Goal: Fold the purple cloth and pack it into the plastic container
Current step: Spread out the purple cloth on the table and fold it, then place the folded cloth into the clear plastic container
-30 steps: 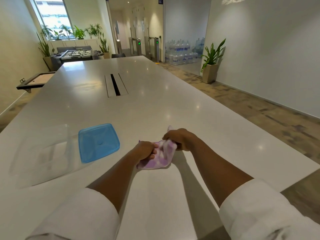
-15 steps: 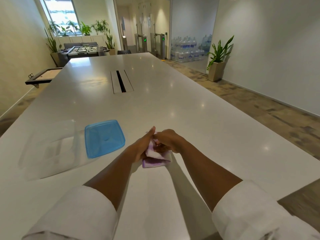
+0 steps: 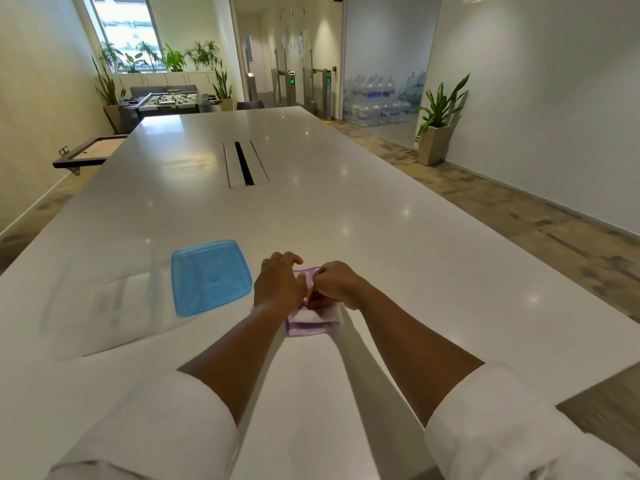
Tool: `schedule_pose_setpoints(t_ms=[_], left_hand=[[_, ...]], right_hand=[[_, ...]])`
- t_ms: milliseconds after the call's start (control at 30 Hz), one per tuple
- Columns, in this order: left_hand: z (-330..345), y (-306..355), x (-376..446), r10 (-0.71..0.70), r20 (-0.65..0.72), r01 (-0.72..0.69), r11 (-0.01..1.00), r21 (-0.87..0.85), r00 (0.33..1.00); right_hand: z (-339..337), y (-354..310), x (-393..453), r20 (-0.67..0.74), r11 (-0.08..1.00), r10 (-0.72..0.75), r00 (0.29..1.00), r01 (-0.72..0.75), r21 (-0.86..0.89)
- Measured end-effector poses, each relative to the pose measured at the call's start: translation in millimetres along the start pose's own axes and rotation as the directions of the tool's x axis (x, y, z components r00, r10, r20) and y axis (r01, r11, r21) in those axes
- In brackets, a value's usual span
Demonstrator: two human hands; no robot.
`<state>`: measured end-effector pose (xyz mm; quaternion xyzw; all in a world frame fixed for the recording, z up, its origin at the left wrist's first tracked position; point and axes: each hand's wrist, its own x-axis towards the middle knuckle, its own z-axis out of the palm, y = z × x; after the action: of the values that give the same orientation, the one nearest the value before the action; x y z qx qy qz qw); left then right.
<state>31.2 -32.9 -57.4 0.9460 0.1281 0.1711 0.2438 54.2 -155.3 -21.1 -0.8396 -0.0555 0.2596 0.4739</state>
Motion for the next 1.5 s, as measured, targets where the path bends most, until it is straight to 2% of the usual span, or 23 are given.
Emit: schedule_pose_setpoints(t_ms=[100, 233, 400, 500, 600, 700, 933, 1067, 1133, 1233, 1333, 1500], left_hand=[[1, 12, -4, 0.145, -0.013, -0.145, 0.986, -0.082, 0.989], [8, 16, -9, 0.218, 0.124, -0.212, 0.976, -0.054, 0.968], [19, 2, -18, 0.322, 0.162, -0.325, 0.946, -0.012, 0.933], [23, -2, -18, 0.385, 0.214, -0.405, 0.912, 0.058, 0.898], [28, -6, -19, 0.339, 0.326, -0.407, 0.898, 0.166, 0.882], [33, -8, -21, 0.303, 0.348, -0.386, 0.901, 0.197, 0.887], [42, -11, -24, 0.276, 0.339, -0.35, 0.919, 0.181, 0.9], [44, -16, -19, 0.263, 0.318, -0.298, 0.952, 0.066, 0.911], [43, -16, -18, 0.276, 0.27, -0.284, 0.959, -0.011, 0.923], [36, -14, -22, 0.356, 0.15, -0.34, 0.932, -0.122, 0.922], [29, -18, -22, 0.254, 0.093, -0.223, 0.94, -0.258, 0.963], [12, -15, -4, 0.035, 0.025, -0.028, 0.966, -0.258, 0.999]], right_hand=[[-1, 0, -1, 0.023, 0.999, 0.007, 1.0, -0.008, 0.034], [-7, 6, 2, -0.053, 0.999, -0.008, 0.999, 0.01, 0.034], [-8, 14, 4, -0.251, 0.983, -0.145, 0.957, 0.11, -0.148], [-7, 19, 5, -0.237, 0.944, -0.2, 0.951, 0.122, -0.307], [-7, 24, 7, -0.163, 0.926, -0.178, 0.97, 0.109, -0.361], [-10, 30, 9, -0.132, 0.922, -0.165, 0.977, 0.106, -0.372], [-8, 37, 11, -0.216, 0.934, -0.071, 0.974, -0.011, -0.357], [-7, 31, 10, -0.142, 0.974, 0.046, 0.989, -0.076, -0.212], [-8, 29, 11, -0.097, 0.987, 0.084, 0.992, -0.096, -0.127], [-11, 28, 14, -0.062, 0.991, 0.116, 0.991, -0.119, -0.058], [-12, 26, 15, -0.037, 0.988, 0.142, 0.989, -0.139, 0.067], [-16, 15, 16, -0.048, 0.922, 0.134, 0.99, -0.107, 0.373]])
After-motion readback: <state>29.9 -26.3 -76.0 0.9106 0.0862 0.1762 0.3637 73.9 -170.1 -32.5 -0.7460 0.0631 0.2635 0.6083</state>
